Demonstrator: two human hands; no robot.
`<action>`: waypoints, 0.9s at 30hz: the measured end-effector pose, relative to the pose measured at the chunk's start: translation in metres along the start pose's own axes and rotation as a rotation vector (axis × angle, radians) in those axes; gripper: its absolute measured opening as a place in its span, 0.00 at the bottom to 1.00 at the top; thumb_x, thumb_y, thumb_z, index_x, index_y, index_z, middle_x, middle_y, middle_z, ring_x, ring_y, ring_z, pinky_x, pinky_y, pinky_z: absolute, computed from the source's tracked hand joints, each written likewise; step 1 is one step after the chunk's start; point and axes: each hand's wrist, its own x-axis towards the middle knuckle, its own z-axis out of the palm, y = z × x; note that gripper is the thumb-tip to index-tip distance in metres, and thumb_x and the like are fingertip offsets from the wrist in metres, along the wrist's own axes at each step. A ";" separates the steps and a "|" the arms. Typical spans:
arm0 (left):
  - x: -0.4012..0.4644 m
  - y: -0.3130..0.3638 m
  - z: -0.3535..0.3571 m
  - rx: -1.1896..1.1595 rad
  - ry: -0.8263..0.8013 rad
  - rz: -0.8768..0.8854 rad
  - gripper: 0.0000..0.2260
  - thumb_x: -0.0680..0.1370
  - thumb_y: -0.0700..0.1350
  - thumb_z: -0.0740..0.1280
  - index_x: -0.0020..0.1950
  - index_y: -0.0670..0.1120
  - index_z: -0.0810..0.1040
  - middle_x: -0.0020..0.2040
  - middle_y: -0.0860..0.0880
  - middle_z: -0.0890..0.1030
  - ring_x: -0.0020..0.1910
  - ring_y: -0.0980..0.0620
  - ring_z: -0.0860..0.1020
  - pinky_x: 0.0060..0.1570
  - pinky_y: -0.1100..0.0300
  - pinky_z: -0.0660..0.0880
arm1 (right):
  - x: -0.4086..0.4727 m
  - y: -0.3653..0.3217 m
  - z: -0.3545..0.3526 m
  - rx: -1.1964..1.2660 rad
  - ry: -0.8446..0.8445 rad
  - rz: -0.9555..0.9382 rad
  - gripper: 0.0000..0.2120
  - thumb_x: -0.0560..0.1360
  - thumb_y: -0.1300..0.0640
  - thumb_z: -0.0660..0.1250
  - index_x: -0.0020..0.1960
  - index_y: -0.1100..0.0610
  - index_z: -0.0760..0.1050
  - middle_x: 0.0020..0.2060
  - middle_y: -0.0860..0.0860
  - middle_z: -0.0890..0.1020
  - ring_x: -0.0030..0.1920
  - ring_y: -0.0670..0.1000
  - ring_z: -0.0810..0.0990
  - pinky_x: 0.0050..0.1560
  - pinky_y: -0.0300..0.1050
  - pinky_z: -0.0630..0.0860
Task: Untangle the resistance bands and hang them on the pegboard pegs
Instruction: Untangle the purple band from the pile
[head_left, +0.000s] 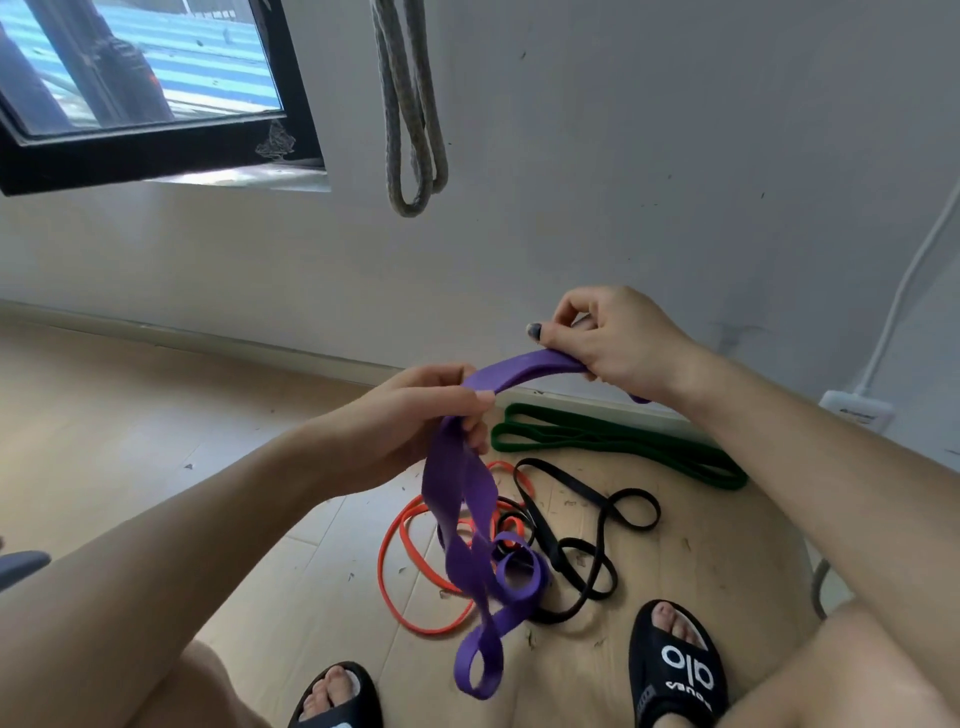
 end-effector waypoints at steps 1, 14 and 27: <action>-0.001 -0.001 0.001 0.010 0.001 0.002 0.08 0.77 0.45 0.69 0.47 0.41 0.73 0.38 0.45 0.73 0.38 0.50 0.75 0.47 0.58 0.77 | 0.000 0.001 0.001 -0.011 -0.019 0.003 0.14 0.80 0.45 0.69 0.43 0.54 0.77 0.21 0.44 0.76 0.23 0.42 0.72 0.28 0.34 0.68; -0.007 0.003 0.008 0.228 0.004 0.053 0.03 0.80 0.40 0.69 0.52 0.41 0.80 0.38 0.47 0.81 0.33 0.52 0.78 0.36 0.63 0.78 | -0.002 -0.012 0.028 0.016 -0.120 -0.024 0.14 0.87 0.50 0.56 0.53 0.51 0.79 0.48 0.49 0.84 0.51 0.51 0.83 0.57 0.51 0.79; -0.005 0.002 0.011 0.150 -0.013 0.065 0.18 0.78 0.46 0.68 0.67 0.46 0.76 0.55 0.45 0.86 0.57 0.47 0.84 0.58 0.57 0.80 | -0.010 -0.034 0.034 0.073 -0.067 -0.118 0.07 0.79 0.51 0.70 0.44 0.49 0.76 0.30 0.47 0.81 0.28 0.41 0.75 0.33 0.33 0.68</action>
